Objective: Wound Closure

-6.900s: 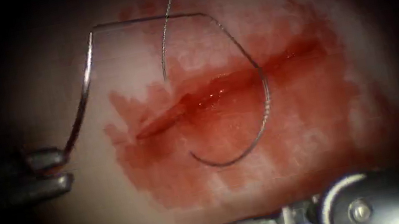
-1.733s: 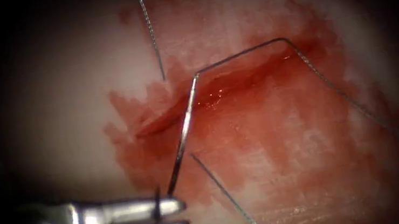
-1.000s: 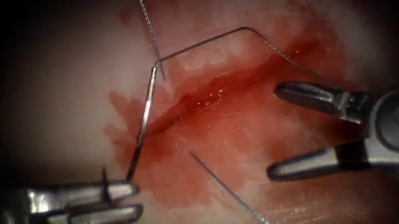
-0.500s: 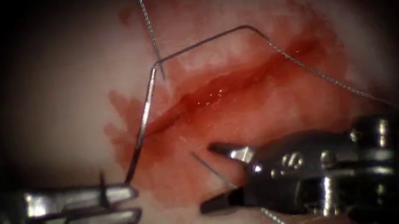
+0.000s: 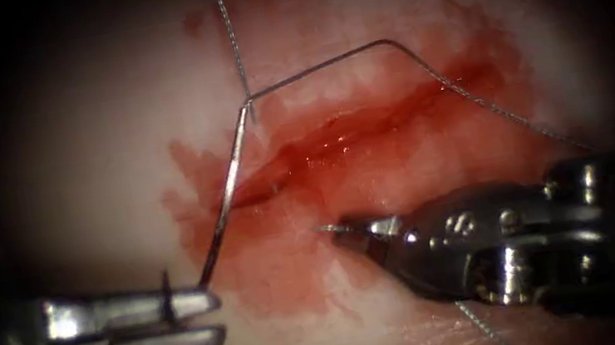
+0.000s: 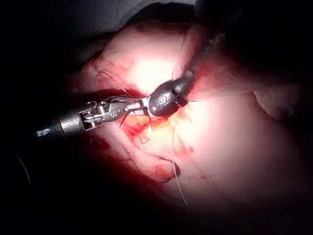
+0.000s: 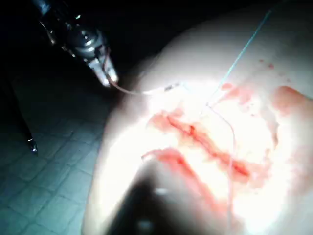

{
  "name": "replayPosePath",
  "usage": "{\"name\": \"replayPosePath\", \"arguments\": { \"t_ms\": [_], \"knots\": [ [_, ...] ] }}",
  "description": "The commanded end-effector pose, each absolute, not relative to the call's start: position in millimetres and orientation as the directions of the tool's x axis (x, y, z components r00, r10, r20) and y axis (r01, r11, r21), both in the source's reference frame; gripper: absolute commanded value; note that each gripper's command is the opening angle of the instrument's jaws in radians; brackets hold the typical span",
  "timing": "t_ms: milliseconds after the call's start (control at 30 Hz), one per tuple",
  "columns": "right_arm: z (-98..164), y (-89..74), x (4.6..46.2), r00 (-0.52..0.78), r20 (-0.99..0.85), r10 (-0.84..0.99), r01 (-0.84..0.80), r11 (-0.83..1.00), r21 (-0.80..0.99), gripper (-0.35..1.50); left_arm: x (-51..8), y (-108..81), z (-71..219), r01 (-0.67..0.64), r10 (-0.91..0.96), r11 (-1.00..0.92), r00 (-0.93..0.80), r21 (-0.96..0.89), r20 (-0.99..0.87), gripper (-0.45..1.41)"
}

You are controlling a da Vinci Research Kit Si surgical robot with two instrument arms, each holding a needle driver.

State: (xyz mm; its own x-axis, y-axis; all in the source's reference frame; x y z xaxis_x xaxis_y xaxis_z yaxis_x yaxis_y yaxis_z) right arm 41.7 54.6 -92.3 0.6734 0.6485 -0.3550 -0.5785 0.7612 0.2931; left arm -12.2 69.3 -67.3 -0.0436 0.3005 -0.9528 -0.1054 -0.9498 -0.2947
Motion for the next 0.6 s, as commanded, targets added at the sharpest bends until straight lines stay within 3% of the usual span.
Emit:
{"name": "replayPosePath", "arguments": {
  "t_ms": [33, 600],
  "knots": [
    [-92.3, 54.2, 42.7, 0.674, -0.360, 0.645, -0.573, 0.764, 0.296, -0.35, -12.8, 69.6, -66.9, -0.105, 0.299, -0.950, -0.042, -0.293, -0.953, -0.35],
    [-96.8, 44.7, 38.8, 0.812, -0.358, 0.461, -0.272, 0.842, 0.466, -0.35, -13.0, 69.5, -66.8, -0.096, 0.297, -0.952, -0.037, -0.292, -0.954, -0.35]
  ]
}}
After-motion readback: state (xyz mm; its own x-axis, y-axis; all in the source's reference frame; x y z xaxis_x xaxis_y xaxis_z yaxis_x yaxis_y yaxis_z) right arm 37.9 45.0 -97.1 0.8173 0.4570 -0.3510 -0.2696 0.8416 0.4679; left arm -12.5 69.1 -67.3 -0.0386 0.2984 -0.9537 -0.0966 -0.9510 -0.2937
